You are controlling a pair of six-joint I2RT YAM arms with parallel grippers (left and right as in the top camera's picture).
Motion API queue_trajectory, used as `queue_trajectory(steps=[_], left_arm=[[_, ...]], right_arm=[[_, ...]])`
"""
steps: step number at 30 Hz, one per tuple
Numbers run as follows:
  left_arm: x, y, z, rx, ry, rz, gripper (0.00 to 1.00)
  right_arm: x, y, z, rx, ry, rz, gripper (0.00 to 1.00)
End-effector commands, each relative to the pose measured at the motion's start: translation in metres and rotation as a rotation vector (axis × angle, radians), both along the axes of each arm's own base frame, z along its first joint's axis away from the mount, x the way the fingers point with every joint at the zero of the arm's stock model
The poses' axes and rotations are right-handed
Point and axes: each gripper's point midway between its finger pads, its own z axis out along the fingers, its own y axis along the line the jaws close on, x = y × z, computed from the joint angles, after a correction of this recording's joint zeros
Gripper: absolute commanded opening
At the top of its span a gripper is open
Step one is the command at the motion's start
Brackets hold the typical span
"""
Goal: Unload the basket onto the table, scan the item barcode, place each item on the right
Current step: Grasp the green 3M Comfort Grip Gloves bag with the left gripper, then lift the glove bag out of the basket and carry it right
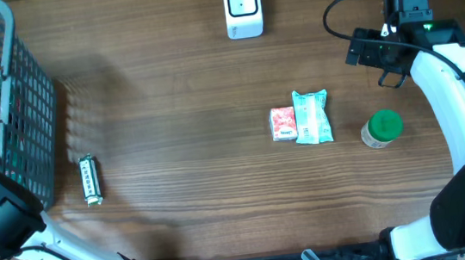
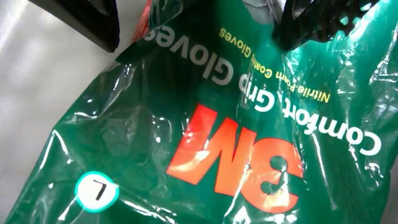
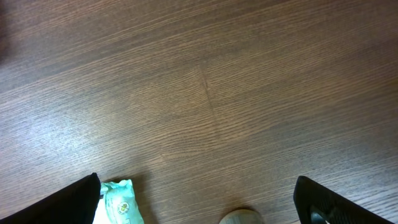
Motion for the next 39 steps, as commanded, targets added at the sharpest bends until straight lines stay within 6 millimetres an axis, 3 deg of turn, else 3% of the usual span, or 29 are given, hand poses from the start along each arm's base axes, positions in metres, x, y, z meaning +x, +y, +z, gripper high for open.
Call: queue_trajectory(steps=[1, 4, 8, 9, 11, 15, 18, 22, 25, 28, 32, 36, 39], left_arm=[[-0.017, -0.030, -0.051, -0.061, 0.096, -0.035, 0.76], [-0.027, -0.031, -0.075, -0.043, 0.144, -0.025, 0.75], [-0.042, -0.031, -0.099, -0.036, 0.212, -0.008, 0.52], [-0.044, -0.031, -0.104, -0.039, 0.224, -0.007, 0.40], [-0.045, -0.033, -0.109, -0.048, 0.231, -0.008, 0.04], [-0.039, -0.032, -0.100, -0.051, 0.201, -0.008, 0.04], [-0.028, -0.023, -0.072, -0.017, 0.146, 0.021, 0.04], [-0.002, -0.001, 0.000, 0.066, -0.007, 0.099, 0.04], [0.015, 0.015, 0.089, 0.160, -0.180, 0.175, 0.04], [0.014, 0.026, 0.179, 0.279, -0.336, 0.255, 0.04], [-0.004, 0.016, 0.301, 0.427, -0.550, 0.275, 0.04], [-0.038, -0.011, 0.389, 0.475, -0.757, 0.334, 0.04], [-0.064, -0.037, 0.432, 0.423, -0.902, 0.404, 0.04]], right_arm=[[0.002, -0.003, 0.006, -0.020, -0.017, 0.000, 1.00], [0.002, -0.003, 0.006, -0.020, -0.017, 0.000, 1.00], [0.002, -0.003, 0.006, -0.020, -0.017, 0.000, 1.00], [0.002, -0.003, 0.006, -0.020, -0.017, 0.000, 1.00], [0.002, -0.003, 0.006, -0.020, -0.017, 0.000, 1.00], [0.002, -0.003, 0.006, -0.020, -0.017, 0.000, 1.00], [0.002, -0.003, 0.006, -0.020, -0.017, 0.000, 1.00], [0.002, -0.003, 0.006, -0.020, -0.017, 0.000, 1.00], [0.002, -0.003, 0.006, -0.020, -0.017, 0.000, 1.00], [0.002, -0.003, 0.006, -0.020, -0.017, 0.000, 1.00], [0.002, -0.003, 0.006, -0.020, -0.017, 0.000, 1.00], [0.002, -0.003, 0.006, -0.020, -0.017, 0.000, 1.00], [0.002, -0.003, 0.006, -0.020, -0.017, 0.000, 1.00]])
